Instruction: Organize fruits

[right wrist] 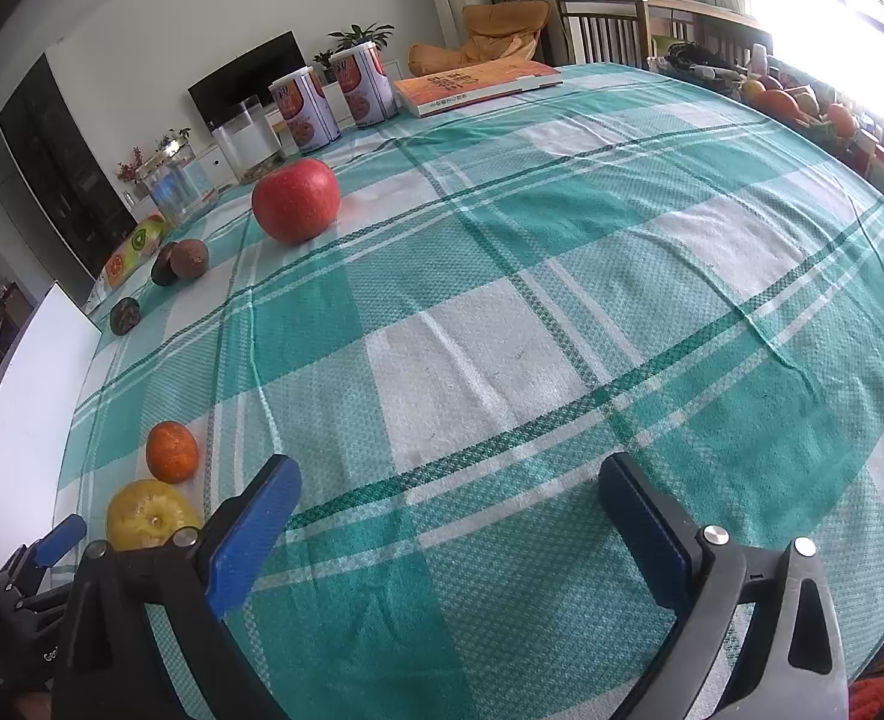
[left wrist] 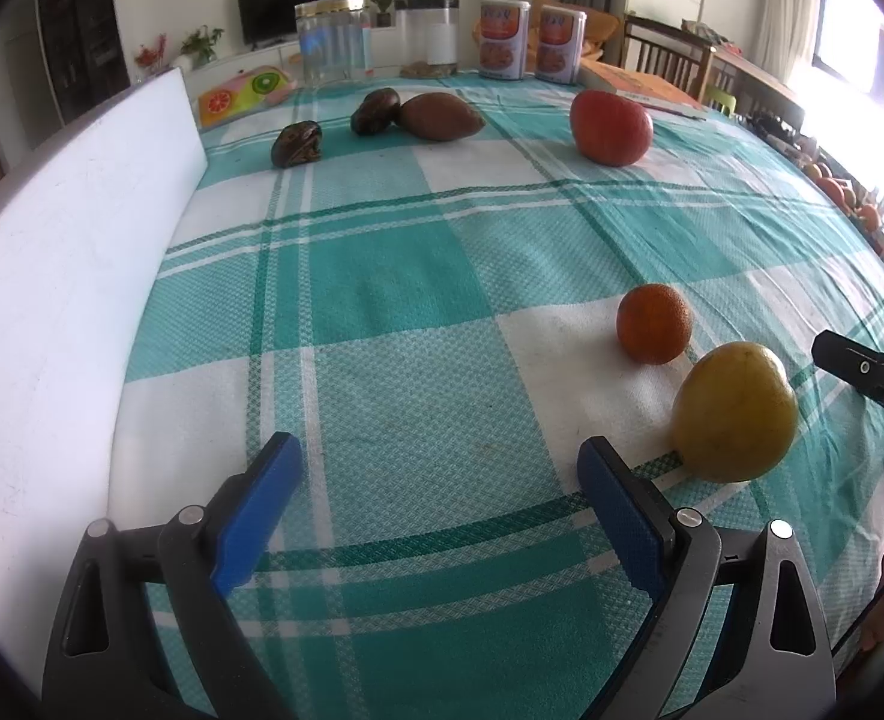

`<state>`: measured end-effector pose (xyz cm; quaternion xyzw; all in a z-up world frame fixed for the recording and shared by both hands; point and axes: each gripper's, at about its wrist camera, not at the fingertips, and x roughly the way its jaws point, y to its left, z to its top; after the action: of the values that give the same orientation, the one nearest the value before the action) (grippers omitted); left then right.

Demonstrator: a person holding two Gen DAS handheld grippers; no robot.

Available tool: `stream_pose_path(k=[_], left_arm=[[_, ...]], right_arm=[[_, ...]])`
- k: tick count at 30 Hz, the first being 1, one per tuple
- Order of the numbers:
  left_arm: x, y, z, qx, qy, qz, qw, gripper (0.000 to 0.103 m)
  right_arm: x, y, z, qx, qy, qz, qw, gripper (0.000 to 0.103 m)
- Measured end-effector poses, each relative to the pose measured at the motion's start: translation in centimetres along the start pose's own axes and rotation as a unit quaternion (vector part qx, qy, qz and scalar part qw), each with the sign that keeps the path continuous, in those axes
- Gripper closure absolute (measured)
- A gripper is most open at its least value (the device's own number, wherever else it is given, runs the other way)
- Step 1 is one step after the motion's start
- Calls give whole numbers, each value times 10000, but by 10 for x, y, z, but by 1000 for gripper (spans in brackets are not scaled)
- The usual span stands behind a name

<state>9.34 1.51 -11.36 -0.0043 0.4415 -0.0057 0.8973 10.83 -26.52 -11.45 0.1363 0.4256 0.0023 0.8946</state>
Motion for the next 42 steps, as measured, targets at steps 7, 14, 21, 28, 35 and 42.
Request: stream_pose_path(k=[7,14,21,28,35,42], left_arm=[[0,0,0,11,7,24,10000,8],[0,0,0,12,7,22,10000,8],[0,0,0,10,8,20,10000,7],[0,0,0,8,9,17,10000,7],[0,-1,0,11,10,19,10000,7],[-1,0,0,-11,1,-14,10000,6]], right_arm=[[-2,-3,0,83,-7,110,9999,3],[-3,-3,0,93,-5,127,9999,3],[-3,-3,0,107,-5,146,9998,2],[-3,-3,0,112,3,183,9998,1],[-4,-7,1,200,-10,286,9994,1],[-6,-8,2,231,16,505,9985,1]])
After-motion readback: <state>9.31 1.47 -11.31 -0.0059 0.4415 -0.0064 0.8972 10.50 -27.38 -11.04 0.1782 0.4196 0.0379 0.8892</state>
